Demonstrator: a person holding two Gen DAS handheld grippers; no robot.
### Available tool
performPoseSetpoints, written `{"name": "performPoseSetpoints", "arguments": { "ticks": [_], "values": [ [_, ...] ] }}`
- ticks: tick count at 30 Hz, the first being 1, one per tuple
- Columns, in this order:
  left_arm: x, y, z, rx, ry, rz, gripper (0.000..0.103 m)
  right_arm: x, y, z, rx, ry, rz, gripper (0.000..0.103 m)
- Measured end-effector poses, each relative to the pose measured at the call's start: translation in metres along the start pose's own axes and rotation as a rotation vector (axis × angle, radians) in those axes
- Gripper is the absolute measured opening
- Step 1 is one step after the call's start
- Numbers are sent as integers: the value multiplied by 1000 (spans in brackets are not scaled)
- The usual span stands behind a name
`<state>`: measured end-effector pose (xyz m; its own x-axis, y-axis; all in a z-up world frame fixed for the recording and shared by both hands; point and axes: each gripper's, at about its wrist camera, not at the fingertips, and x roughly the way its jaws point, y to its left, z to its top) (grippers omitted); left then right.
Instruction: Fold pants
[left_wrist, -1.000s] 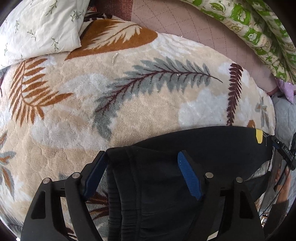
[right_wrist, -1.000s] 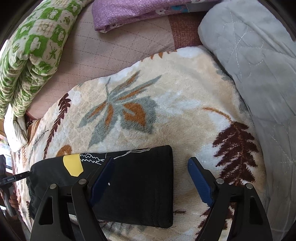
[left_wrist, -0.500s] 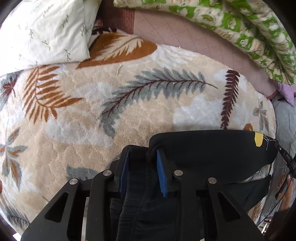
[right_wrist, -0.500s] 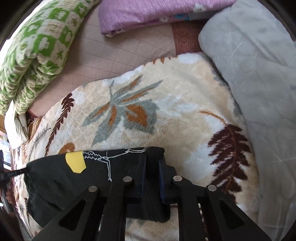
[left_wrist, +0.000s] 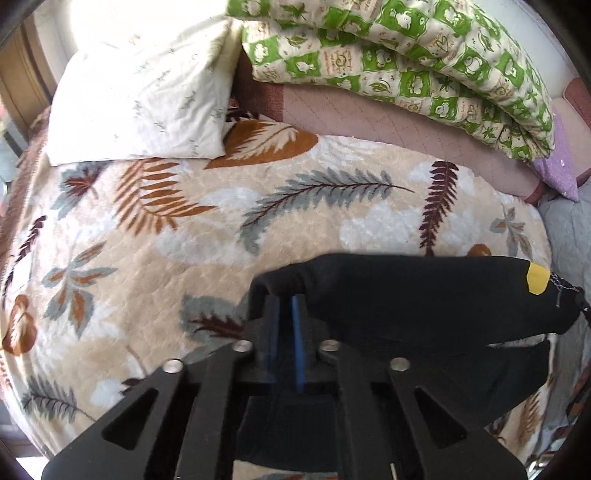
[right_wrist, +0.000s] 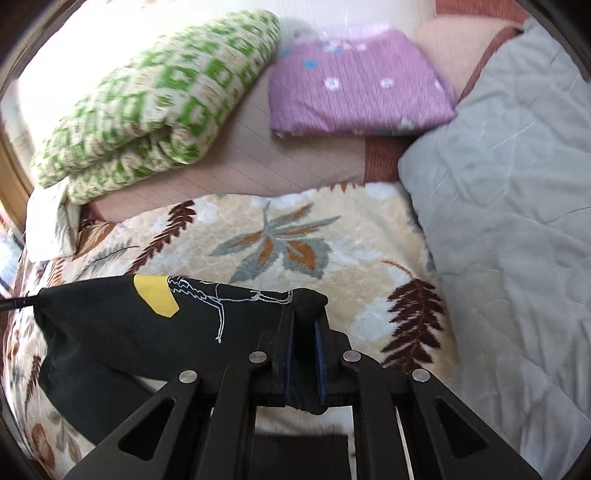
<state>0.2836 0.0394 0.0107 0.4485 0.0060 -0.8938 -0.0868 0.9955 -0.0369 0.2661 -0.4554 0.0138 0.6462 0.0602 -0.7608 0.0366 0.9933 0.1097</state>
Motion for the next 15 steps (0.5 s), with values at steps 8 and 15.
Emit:
{"name": "performPoseSetpoints", "arguments": {
  "ticks": [8,15],
  "values": [
    [9,20,-30,-35,84,-16,3,-34,2,-53,-22,-24,25,9],
    [41,27,18,-86,210,-167,20,-27,6,-54,-29,0,12,9]
  ]
}}
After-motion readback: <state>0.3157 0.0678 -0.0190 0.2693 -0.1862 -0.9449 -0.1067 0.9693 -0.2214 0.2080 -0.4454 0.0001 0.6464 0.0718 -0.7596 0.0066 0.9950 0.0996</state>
